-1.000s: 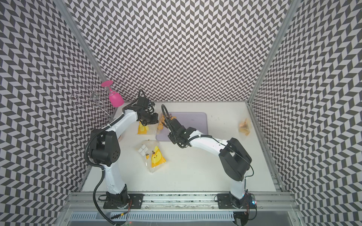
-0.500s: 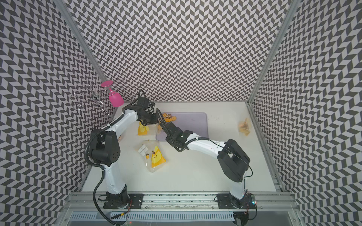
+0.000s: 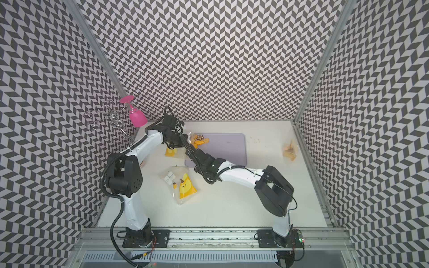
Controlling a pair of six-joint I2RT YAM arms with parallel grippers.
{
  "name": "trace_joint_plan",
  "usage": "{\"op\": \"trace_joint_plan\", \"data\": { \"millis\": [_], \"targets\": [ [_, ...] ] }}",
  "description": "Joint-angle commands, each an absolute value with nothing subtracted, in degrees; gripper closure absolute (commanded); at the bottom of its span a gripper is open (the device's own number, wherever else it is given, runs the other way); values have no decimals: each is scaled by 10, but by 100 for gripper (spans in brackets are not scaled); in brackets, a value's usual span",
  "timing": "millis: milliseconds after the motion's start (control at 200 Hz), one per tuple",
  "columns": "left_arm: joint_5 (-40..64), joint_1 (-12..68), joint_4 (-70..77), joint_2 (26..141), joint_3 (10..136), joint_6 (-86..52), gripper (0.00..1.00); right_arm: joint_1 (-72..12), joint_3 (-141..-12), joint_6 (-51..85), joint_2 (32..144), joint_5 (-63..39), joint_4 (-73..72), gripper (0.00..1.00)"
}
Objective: Put the cookies into a resealable bag to prevent moisture
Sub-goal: Place the cookie in the ziploc bag.
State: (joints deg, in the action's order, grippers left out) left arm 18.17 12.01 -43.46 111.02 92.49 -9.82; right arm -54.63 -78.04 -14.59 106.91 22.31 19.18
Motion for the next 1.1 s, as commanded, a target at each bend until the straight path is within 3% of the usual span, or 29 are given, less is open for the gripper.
{"op": "trace_joint_plan", "data": {
  "millis": [0, 360, 701, 1091],
  "targets": [
    [198, 124, -427, 1118, 919, -85, 100, -550, -793, -165, 1071, 229, 139, 81],
    [207, 125, -427, 1120, 919, -82, 100, -533, -829, -147, 1093, 247, 141, 82],
    [204, 125, -427, 1115, 919, -83, 100, -497, -857, -113, 1122, 182, 159, 84],
    [196, 108, -400, 1075, 907, -96, 100, -481, -868, -98, 1146, 188, 209, 86]
  ]
}}
